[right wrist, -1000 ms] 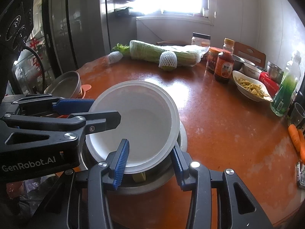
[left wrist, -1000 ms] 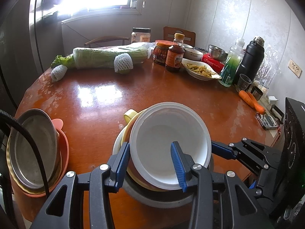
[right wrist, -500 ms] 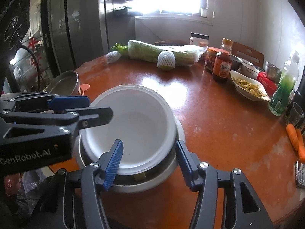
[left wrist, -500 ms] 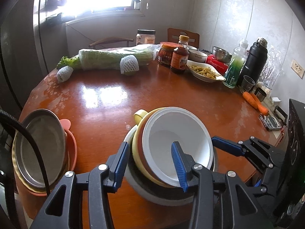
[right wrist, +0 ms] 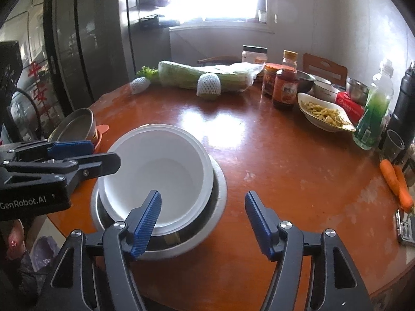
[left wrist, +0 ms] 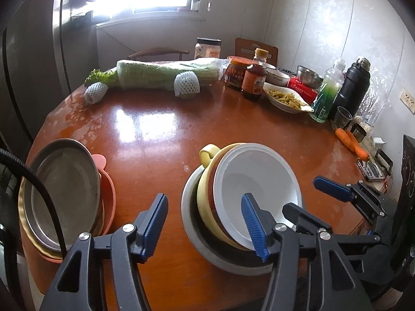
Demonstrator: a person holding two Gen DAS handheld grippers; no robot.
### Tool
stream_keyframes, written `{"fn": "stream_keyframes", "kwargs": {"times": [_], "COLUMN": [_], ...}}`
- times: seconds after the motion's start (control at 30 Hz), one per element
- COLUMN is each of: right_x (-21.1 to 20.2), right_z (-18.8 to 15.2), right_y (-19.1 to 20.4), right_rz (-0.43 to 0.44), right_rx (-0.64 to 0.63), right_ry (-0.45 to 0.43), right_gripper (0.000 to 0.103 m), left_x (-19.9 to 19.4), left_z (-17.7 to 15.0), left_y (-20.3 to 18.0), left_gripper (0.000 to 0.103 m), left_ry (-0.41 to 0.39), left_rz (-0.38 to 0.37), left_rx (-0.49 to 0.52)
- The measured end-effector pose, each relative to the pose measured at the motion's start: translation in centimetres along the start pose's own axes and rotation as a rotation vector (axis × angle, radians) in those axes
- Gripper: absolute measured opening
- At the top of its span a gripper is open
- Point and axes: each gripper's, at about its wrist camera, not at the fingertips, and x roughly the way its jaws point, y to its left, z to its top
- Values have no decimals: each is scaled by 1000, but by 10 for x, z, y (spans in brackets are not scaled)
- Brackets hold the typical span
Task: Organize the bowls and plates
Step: 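Lower the red-and-white bowl into the yellow bowl and open the left tool, then grasp the steel bowl stack rim with the left tool and carry it toward the plate stack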
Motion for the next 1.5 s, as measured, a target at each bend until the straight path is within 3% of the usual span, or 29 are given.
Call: {"fn": "stream_keyframes", "kwargs": {"times": [0.43,0.8,0.97,1.27,1.5], "right_x": [15,31,36,38,29], "right_z": [-5,-9,-10,-9,5], "right_y": [-6,-7,-5,2,13], "right_rz": [6,96,148,117,141], "right_rx": [41,78,84,53,39], "right_ry": [44,64,72,75,43], "right_gripper": [73,73,61,57,57], "left_x": [23,44,52,50,27], "left_z": [-5,-7,-7,-8,-1], "left_y": [0,4,3,4,16], "left_gripper": [62,62,59,59,59], "left_ry": [54,98,112,99,47], "left_rz": [-32,-65,-108,-102,-89], "left_rx": [-19,-43,-56,-53,-68]}}
